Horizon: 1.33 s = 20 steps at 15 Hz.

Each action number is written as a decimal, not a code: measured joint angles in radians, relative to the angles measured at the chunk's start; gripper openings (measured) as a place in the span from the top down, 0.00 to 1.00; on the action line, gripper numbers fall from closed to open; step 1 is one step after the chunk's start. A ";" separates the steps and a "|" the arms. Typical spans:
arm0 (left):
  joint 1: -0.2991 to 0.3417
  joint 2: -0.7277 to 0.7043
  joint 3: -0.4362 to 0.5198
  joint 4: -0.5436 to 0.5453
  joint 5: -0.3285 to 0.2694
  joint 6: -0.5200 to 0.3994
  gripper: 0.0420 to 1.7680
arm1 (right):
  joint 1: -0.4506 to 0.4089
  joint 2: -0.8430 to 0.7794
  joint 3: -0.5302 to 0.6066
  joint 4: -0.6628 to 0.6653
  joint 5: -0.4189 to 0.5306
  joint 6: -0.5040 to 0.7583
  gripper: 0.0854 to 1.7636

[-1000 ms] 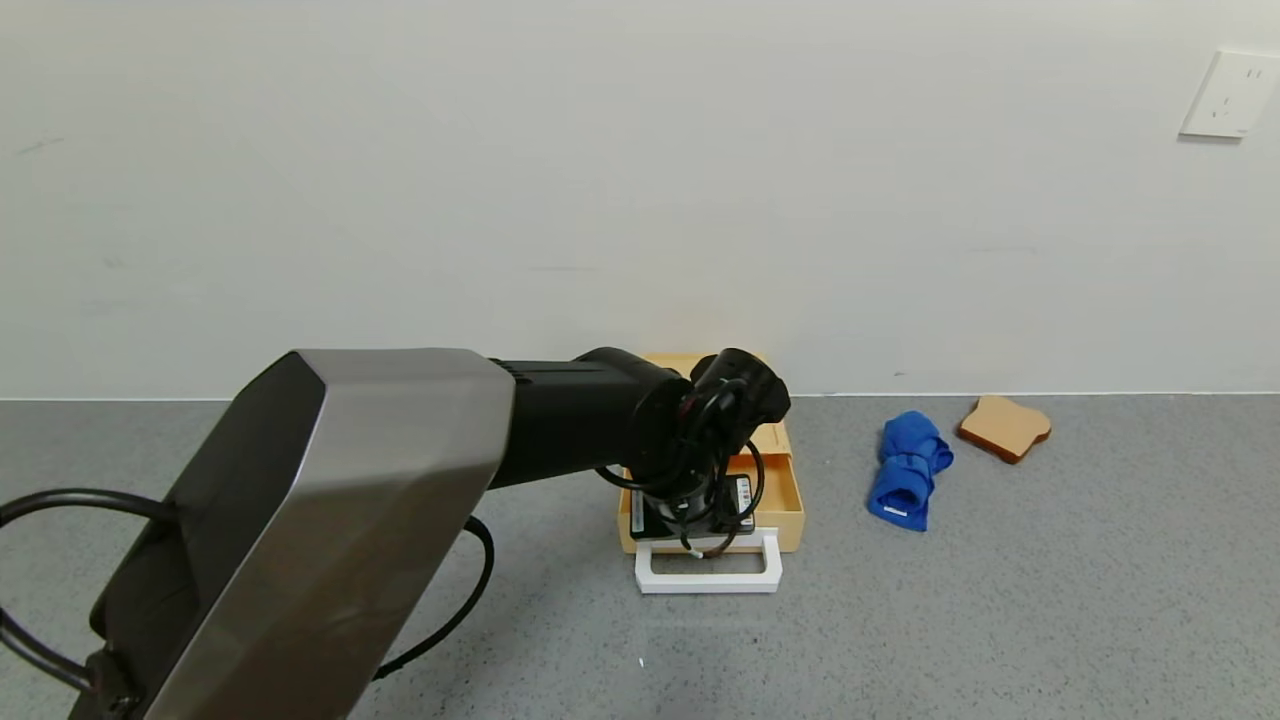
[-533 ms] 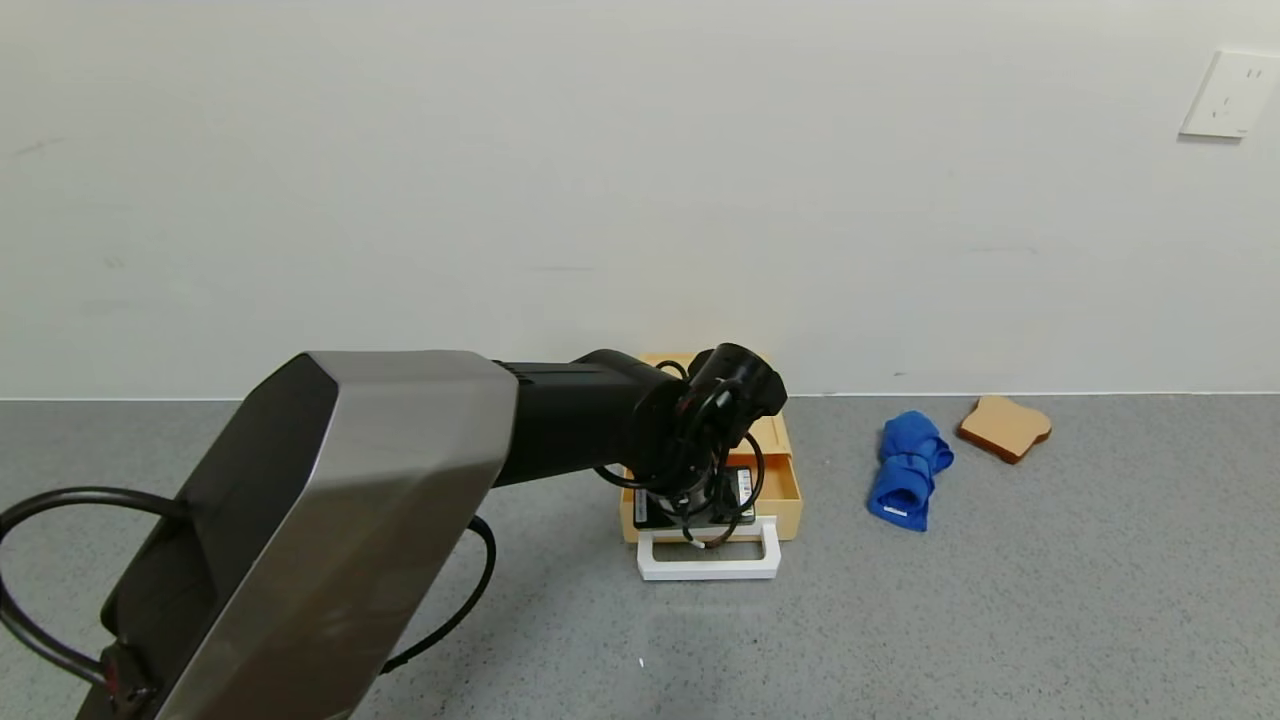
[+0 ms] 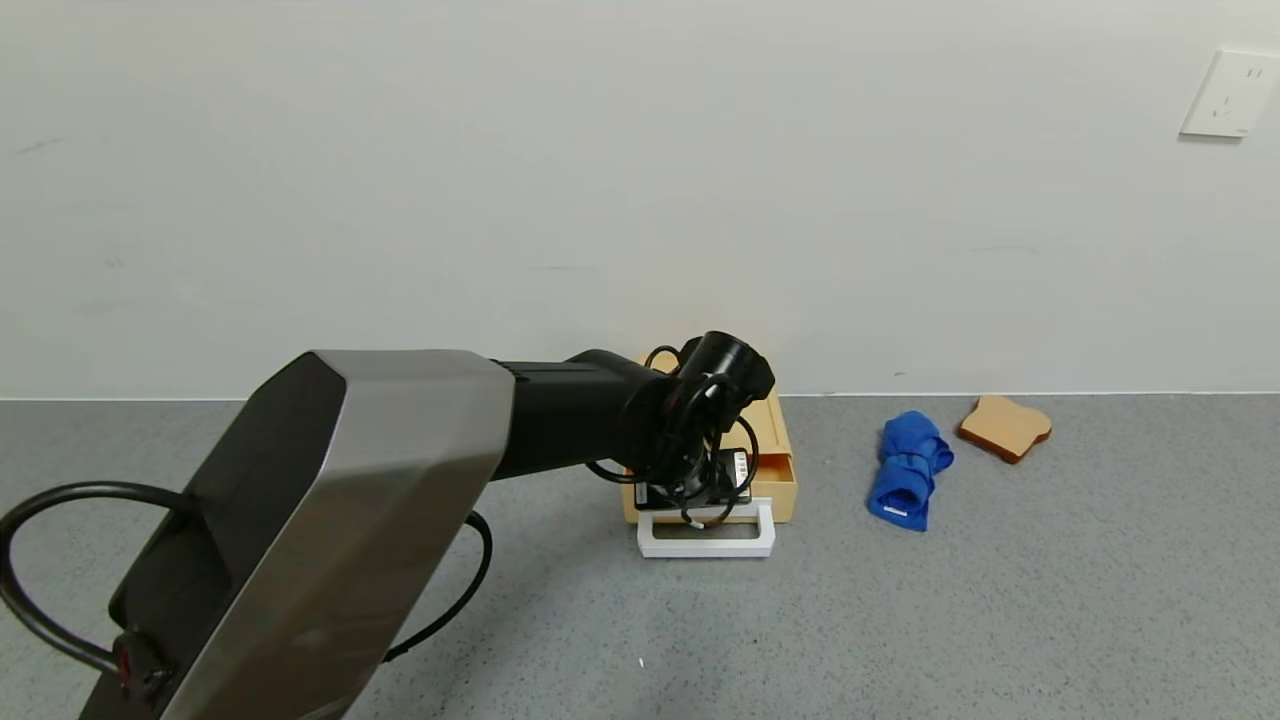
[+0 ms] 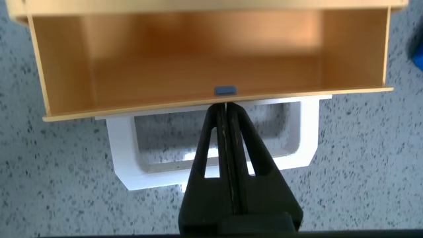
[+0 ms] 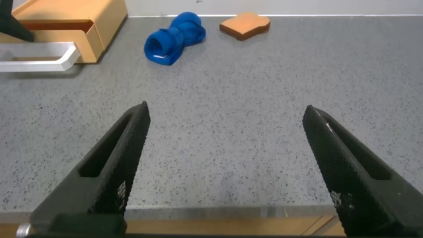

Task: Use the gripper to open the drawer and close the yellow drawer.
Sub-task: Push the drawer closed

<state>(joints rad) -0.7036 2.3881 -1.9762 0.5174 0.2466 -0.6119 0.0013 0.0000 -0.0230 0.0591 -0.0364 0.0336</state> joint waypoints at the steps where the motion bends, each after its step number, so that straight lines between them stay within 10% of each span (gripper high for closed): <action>1: 0.004 0.002 0.000 -0.014 0.000 0.008 0.96 | 0.000 0.000 0.000 0.000 0.000 0.000 0.04; 20: 0.036 0.038 -0.001 -0.182 0.021 0.124 0.96 | 0.000 0.000 0.000 0.001 0.000 0.000 0.04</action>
<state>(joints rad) -0.6677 2.4260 -1.9777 0.3353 0.2679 -0.4877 0.0013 0.0000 -0.0230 0.0600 -0.0368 0.0336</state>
